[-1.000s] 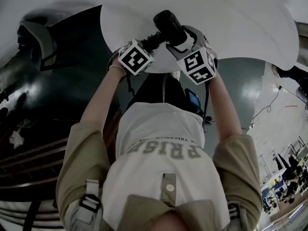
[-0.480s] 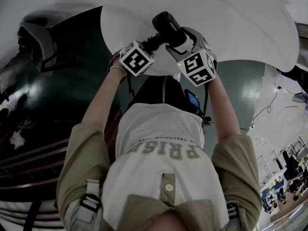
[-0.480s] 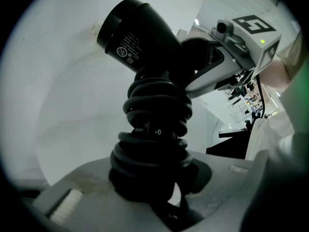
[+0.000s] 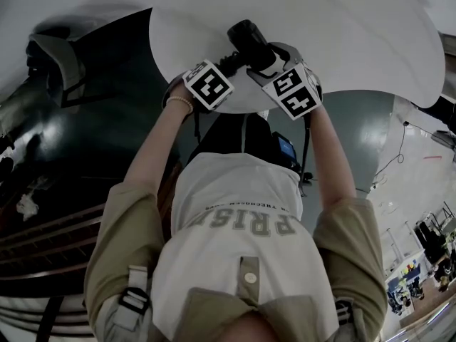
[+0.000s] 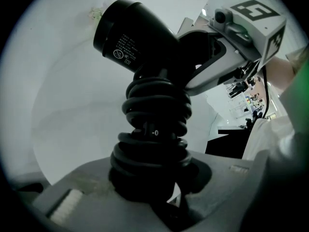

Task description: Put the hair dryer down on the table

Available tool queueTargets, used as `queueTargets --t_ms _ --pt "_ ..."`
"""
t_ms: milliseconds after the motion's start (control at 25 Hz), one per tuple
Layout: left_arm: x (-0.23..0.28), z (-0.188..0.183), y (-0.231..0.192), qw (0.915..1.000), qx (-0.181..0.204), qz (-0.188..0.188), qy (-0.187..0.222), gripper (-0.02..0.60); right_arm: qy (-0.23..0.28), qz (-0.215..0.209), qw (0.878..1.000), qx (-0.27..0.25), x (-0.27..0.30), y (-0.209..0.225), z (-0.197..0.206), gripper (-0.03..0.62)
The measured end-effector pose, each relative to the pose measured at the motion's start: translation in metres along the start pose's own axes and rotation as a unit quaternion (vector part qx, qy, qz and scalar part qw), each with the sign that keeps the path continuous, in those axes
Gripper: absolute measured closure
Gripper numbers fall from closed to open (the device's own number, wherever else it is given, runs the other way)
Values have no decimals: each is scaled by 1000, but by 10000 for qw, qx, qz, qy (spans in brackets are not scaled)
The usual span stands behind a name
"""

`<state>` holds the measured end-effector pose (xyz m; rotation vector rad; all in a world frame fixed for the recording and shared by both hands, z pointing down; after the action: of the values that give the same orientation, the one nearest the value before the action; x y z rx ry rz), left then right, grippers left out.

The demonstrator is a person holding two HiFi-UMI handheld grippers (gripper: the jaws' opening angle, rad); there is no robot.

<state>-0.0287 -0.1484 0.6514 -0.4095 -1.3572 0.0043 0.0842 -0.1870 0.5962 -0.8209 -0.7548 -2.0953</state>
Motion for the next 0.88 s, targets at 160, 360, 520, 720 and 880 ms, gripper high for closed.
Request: queueTargets --t_ms 160,360,520,720,880 --pt "4 0 -2 9998 -66 73 -151 466 -252 -94 9995 139 7 4 3 241" --pt "8 -1 -4 9995 -162 172 -226 465 -426 -196 9986 255 14 9 8 241" --pt "6 -4 -5 9991 -184 259 -277 465 -548 -284 9975 347 16 11 9 241" --pt "4 -8 -11 9983 -197 412 -373 463 -755 -439 9949 508 24 16 9 243" --pt "0 -7 -11 9971 -242 607 -397 463 -880 -524 9934 515 27 17 8 243"
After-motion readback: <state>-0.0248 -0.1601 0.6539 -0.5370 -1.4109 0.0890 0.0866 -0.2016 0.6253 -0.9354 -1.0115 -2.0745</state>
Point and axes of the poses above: the fingertips, and each gripper's own axes: x forward along the fingers, y to its right, z out of its underside, the point moved 3 cm from there along -x, backward along the fingers, and after that the axes turned 10 degrees about x, right-handed, at the moved point
